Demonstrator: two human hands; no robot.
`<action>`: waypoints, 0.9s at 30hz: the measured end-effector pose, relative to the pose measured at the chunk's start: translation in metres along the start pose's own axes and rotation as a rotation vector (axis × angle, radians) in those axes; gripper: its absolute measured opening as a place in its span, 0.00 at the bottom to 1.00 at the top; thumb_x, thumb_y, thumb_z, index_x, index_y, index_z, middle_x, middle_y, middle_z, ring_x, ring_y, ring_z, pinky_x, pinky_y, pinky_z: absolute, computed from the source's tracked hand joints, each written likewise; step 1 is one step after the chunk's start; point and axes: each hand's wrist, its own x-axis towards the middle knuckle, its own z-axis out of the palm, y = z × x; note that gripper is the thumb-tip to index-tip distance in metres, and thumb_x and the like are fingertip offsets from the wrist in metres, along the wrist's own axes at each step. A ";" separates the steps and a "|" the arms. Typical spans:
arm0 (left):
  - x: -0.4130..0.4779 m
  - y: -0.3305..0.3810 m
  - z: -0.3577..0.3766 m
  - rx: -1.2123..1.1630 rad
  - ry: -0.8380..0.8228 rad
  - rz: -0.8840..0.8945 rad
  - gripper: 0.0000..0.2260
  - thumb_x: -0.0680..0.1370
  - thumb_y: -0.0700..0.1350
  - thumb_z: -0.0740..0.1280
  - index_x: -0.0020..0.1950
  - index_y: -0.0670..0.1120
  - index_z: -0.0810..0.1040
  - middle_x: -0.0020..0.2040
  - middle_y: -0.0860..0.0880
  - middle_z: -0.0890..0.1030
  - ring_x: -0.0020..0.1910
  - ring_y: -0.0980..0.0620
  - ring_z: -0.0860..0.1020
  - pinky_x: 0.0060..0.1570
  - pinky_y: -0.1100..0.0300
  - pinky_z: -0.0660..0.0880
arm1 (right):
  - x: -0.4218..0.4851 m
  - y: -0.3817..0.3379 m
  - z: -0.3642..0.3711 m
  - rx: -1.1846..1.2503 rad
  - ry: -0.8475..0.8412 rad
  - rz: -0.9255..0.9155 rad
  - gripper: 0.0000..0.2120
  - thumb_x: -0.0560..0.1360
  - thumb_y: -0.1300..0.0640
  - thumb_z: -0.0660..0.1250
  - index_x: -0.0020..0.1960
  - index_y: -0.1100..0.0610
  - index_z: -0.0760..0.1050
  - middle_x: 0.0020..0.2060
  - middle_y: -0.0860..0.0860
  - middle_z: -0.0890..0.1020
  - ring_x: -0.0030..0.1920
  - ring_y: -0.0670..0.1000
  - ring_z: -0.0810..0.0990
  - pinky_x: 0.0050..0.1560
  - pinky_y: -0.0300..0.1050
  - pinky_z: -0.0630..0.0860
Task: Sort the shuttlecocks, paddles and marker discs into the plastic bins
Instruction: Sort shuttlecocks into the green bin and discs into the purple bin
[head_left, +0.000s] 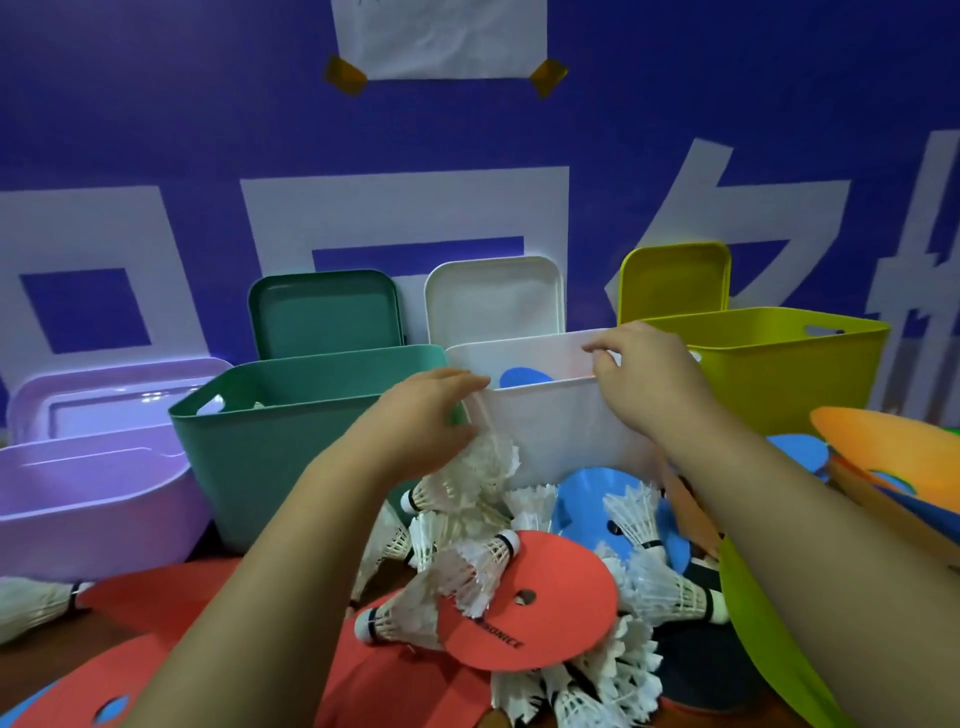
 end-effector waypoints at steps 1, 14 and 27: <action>-0.001 -0.002 -0.005 -0.037 0.014 0.000 0.27 0.77 0.48 0.73 0.76 0.55 0.74 0.74 0.54 0.74 0.73 0.51 0.72 0.72 0.57 0.66 | -0.005 -0.006 0.003 0.054 0.032 -0.010 0.14 0.82 0.53 0.63 0.61 0.47 0.86 0.60 0.49 0.83 0.61 0.54 0.79 0.63 0.48 0.76; -0.018 0.009 -0.029 0.094 -0.299 -0.139 0.11 0.79 0.51 0.72 0.57 0.65 0.84 0.45 0.61 0.80 0.46 0.56 0.77 0.49 0.59 0.72 | -0.069 -0.046 0.042 0.205 -0.272 -0.105 0.14 0.80 0.52 0.63 0.57 0.41 0.85 0.50 0.42 0.83 0.49 0.45 0.79 0.54 0.50 0.80; -0.021 0.014 -0.028 0.126 -0.417 -0.171 0.07 0.76 0.49 0.70 0.45 0.52 0.88 0.33 0.56 0.86 0.31 0.57 0.83 0.45 0.60 0.81 | -0.087 -0.030 0.060 0.139 -0.246 -0.181 0.11 0.78 0.54 0.69 0.56 0.45 0.87 0.51 0.43 0.86 0.54 0.49 0.82 0.58 0.49 0.78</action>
